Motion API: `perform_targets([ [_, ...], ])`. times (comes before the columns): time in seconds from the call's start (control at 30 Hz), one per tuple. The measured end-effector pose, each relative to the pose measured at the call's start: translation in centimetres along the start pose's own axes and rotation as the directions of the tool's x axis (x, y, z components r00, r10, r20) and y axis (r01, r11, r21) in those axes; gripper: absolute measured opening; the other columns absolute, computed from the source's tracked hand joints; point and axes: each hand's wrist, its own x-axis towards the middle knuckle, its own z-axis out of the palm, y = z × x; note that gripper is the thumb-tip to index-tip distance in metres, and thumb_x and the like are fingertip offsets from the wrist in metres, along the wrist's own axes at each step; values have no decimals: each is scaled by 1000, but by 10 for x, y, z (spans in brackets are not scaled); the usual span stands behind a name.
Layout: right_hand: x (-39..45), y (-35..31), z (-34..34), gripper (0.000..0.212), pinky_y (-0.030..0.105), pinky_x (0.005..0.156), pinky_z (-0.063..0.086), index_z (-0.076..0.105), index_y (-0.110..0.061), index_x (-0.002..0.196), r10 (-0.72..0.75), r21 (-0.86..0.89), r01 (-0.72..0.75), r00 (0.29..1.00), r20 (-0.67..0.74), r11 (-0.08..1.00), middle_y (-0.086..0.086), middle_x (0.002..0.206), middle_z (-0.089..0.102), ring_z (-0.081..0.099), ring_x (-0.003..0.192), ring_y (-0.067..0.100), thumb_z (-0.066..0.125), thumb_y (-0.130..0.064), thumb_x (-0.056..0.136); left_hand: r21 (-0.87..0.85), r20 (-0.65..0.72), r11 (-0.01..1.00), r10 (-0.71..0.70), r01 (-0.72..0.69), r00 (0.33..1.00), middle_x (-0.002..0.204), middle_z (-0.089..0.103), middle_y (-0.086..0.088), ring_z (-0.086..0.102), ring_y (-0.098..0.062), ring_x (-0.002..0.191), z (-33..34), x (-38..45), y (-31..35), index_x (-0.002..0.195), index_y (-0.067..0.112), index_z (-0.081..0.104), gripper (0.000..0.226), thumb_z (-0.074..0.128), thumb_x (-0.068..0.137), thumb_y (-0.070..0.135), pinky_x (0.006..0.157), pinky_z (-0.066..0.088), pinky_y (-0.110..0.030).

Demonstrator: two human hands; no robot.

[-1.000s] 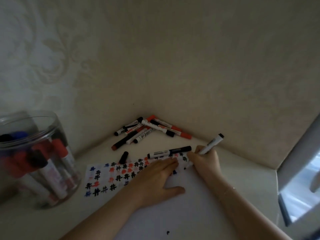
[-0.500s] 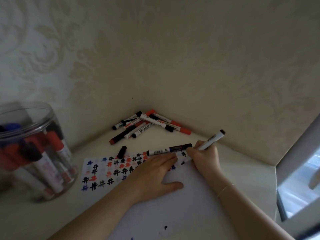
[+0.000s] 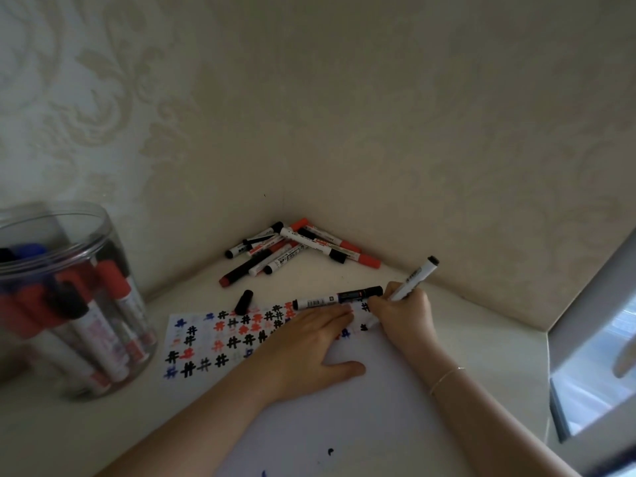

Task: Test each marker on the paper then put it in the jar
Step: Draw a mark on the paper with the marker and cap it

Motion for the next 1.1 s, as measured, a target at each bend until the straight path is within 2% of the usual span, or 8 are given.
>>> perform_targets([
  [0.33, 0, -2, 1, 40, 22, 44, 28, 31, -14, 53, 12, -1, -13, 999, -34, 1000, 0, 50, 34, 31, 49, 12, 59, 1, 76, -31, -14, 999, -9, 8, 1000, 158, 11, 17, 10, 1, 142, -2, 0, 1, 152, 27, 18, 83, 44, 85, 70, 112, 5, -15],
  [0.47, 1, -2, -6, 29, 21, 41, 31, 44, -8, 59, 27, 143, -21, 999, -45, 990, 5, 50, 42, 37, 42, 12, 65, -1, 78, -354, -119, 934, -103, 55, 987, 146, 31, 28, 29, 11, 131, -14, -6, 9, 143, 37, 36, 65, 60, 85, 55, 106, 25, -12],
  [0.53, 0, -2, -14, 28, 22, 39, 32, 49, -7, 63, 19, 315, -1, 998, -53, 949, 6, 49, 46, 39, 38, 11, 71, -9, 80, -521, -325, 853, -226, 26, 918, 121, 57, 22, 52, 9, 110, -25, -6, 9, 119, 31, 59, 32, 63, 88, 36, 90, 42, -7],
  [0.63, 0, -2, -20, 28, 21, 39, 36, 50, -12, 65, 18, 484, 2, 999, -36, 875, 1, 50, 48, 42, 41, 11, 74, -13, 79, -228, -637, 963, -258, 142, 726, 91, 61, 12, 61, -3, 73, -48, -2, -11, 96, 20, 64, 10, 60, 87, 25, 61, 53, -18],
  [0.77, 1, -1, -19, 3, 31, 75, 56, 66, -8, 82, 50, 668, -74, 997, 55, 740, 3, 75, 70, 67, 75, 24, 64, -7, 84, 121, -411, 841, -441, 528, 797, 111, 52, -1, 51, -10, 80, -68, -7, -36, 116, 13, 52, 33, 58, 91, 33, 61, 45, -22],
  [0.87, 2, -2, -20, 20, 40, 89, 51, 70, -6, 82, 86, 728, -118, 993, 82, 675, 10, 89, 69, 64, 90, 31, 52, -11, 90, 208, -247, 746, -586, 632, 772, 105, 47, -5, 47, -14, 81, -62, -14, -44, 118, 9, 46, 35, 49, 95, 34, 61, 38, -24],
  [1.03, 3, -2, -22, 14, 27, 63, 54, 58, -6, 74, 64, 675, -96, 995, 72, 732, 5, 69, 60, 63, 67, 19, 59, -8, 88, 162, -191, 803, -545, 573, 817, 99, 53, -2, 48, -12, 71, -62, -12, -48, 105, 11, 52, 18, 45, 98, 26, 56, 37, -25],
  [1.1, 0, -3, -24, 15, 25, 65, 57, 65, 0, 78, 41, 654, -117, 991, 130, 747, 11, 73, 69, 69, 71, 21, 64, -13, 84, -54, -183, 899, -437, 435, 881, 96, 56, 7, 55, -6, 74, -64, -8, -43, 104, 19, 57, 13, 55, 95, 28, 60, 43, -18],
])
